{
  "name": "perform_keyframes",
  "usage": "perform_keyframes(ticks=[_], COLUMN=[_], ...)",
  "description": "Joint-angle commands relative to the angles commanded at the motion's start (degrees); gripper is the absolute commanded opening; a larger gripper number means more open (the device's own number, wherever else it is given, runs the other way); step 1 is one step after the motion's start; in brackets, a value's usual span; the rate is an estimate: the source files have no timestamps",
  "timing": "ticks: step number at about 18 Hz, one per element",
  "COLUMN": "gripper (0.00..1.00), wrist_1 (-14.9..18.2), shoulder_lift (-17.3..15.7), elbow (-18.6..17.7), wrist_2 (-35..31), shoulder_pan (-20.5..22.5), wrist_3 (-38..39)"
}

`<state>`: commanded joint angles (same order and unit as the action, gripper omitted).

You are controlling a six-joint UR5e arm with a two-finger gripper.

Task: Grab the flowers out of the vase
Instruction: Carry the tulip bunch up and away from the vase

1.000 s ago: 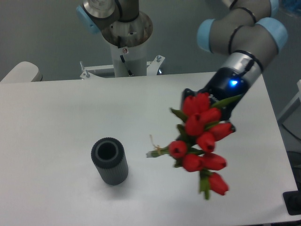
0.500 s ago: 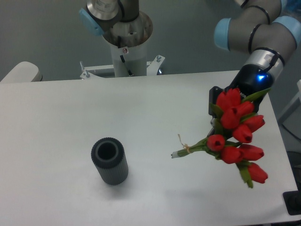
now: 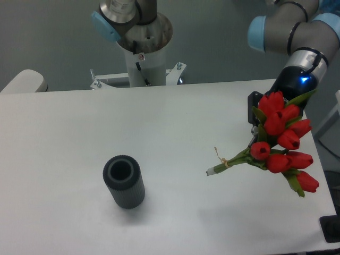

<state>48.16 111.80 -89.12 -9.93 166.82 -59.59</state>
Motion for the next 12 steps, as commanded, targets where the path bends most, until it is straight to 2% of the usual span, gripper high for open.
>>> perform_keyframes(ticks=[12], gripper=[0.27], wrist_1=[-0.09], shoulder_lift=[-0.7], elbow=[-0.79], wrist_2=[-0.17], shoulder_pan=[0.0], wrist_3=[-2.9])
